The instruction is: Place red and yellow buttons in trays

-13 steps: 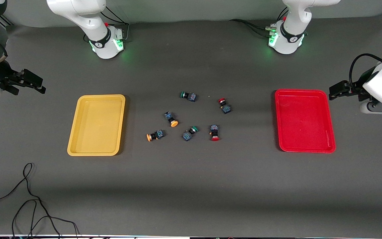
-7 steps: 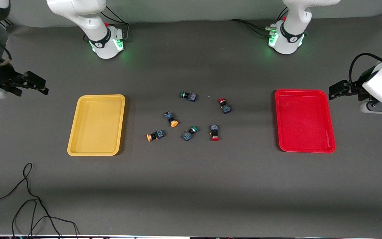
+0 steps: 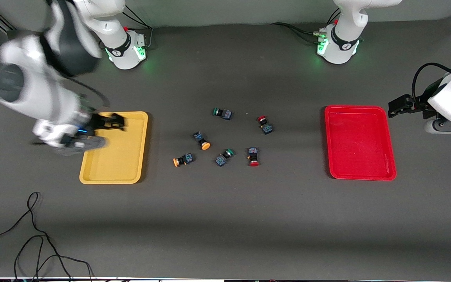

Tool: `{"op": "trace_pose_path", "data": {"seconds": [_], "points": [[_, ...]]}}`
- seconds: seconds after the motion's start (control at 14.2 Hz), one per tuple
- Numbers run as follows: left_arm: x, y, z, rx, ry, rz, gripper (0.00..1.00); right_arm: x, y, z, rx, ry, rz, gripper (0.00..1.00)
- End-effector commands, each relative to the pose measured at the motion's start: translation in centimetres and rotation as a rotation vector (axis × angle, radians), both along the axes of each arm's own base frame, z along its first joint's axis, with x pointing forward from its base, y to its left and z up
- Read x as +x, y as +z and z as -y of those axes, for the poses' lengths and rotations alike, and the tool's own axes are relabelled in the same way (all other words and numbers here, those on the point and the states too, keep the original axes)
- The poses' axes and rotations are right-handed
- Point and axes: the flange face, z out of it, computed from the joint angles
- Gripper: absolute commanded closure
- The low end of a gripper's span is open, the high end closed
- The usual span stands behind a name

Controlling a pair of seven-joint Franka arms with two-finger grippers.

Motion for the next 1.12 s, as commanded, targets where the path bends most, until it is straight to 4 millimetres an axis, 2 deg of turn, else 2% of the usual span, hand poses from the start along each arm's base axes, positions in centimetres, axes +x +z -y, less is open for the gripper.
{"op": "trace_pose_path", "data": {"seconds": [0.0,0.07,0.14,0.28,0.35,0.42,0.63,0.84,0.91,1.05], "points": [[-0.9,-1.4,2.8,0.003,-0.012,-0.016,0.00,-0.5,-5.1,-6.9,0.046,-0.061,0.033,0.00],[-0.9,-2.4,4.6,0.009,0.012,-0.012,0.00,-1.5,-7.0,-10.0,0.064,-0.038,0.057,0.00],[-1.3,-3.9,7.2,0.016,0.033,-0.004,0.00,-2.4,-9.7,-12.2,0.064,-0.007,0.073,0.00],[-1.9,-6.2,11.4,0.015,0.044,0.020,0.00,-3.7,-13.7,-14.4,0.046,0.018,0.116,0.00],[-2.2,-7.8,13.5,0.013,0.054,0.026,0.00,-5.1,-15.7,-16.4,0.044,0.012,0.120,0.00],[-2.8,-9.1,15.9,0.004,0.088,0.040,0.00,-6.0,-17.8,-17.5,0.047,-0.009,0.129,0.00],[-5.4,-10.9,22.1,0.014,0.207,0.019,0.00,-8.4,-24.1,-17.8,0.039,-0.067,0.147,0.00],[-8.2,-11.4,28.0,0.010,0.323,0.015,0.00,-9.5,-27.8,-17.8,-0.014,-0.122,0.136,0.02],[-9.0,-11.6,29.6,0.009,0.363,0.019,0.00,-9.6,-28.4,-17.7,-0.019,-0.148,0.126,0.12],[-9.7,-12.6,31.2,0.020,0.393,0.010,0.00,-9.8,-28.7,-17.9,-0.014,-0.157,0.123,0.34]]}}
